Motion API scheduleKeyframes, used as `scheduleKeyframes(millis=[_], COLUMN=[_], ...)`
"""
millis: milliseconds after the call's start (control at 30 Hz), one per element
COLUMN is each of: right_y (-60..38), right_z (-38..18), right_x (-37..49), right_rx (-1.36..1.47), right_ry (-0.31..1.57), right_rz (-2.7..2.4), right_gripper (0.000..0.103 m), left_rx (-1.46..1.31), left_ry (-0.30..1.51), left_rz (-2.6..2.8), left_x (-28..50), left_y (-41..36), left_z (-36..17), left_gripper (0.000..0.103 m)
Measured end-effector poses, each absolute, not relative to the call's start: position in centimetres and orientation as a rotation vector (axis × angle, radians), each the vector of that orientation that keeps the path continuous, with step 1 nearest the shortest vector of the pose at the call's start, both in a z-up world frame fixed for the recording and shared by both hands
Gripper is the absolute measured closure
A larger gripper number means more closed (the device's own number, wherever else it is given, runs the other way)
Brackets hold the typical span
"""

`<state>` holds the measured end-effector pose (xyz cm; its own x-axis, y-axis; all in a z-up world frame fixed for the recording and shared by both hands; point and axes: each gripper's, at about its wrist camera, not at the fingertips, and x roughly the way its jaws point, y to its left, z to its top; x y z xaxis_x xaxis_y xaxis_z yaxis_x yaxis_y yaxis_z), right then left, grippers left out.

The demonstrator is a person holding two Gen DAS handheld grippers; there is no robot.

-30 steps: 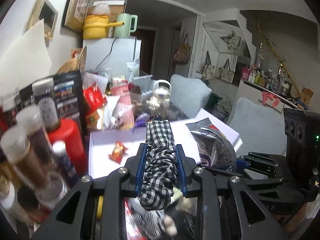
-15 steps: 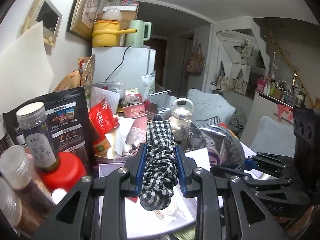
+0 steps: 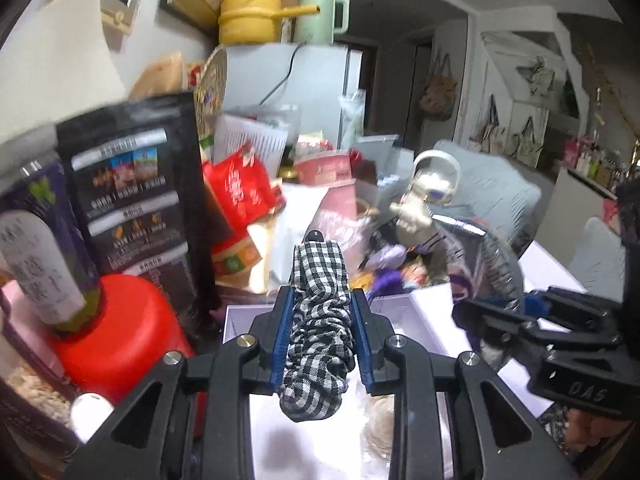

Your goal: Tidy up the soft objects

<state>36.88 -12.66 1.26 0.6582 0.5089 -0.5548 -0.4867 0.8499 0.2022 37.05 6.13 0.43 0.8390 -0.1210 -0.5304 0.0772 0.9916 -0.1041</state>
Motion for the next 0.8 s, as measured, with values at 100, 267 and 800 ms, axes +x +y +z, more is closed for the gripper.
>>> scheduleKeyframes(millis=[100, 267, 800], right_y=[-12.5, -12.3, -10.9], right_z=[0.4, -1.4, -5.4], right_x=[37.7, 39.0, 40.9], right_rx=[0.031, 0.038, -0.023], right_ry=[0.668, 0.730, 0.852], right_rz=[0.556, 0.563, 0.510], right_gripper=[0.067, 0.067, 0.067], left_rx=[-0.091, -0.099, -0.059], left_ry=[0.601, 0.667, 0.826], left_rz=[-0.110, -0.108, -0.017], left_x=[38.1, 39.4, 41.7], left_y=[6.3, 6.5, 6.0], left_z=[-0.7, -2.5, -6.5], left_gripper=[0.075, 0.075, 0.075])
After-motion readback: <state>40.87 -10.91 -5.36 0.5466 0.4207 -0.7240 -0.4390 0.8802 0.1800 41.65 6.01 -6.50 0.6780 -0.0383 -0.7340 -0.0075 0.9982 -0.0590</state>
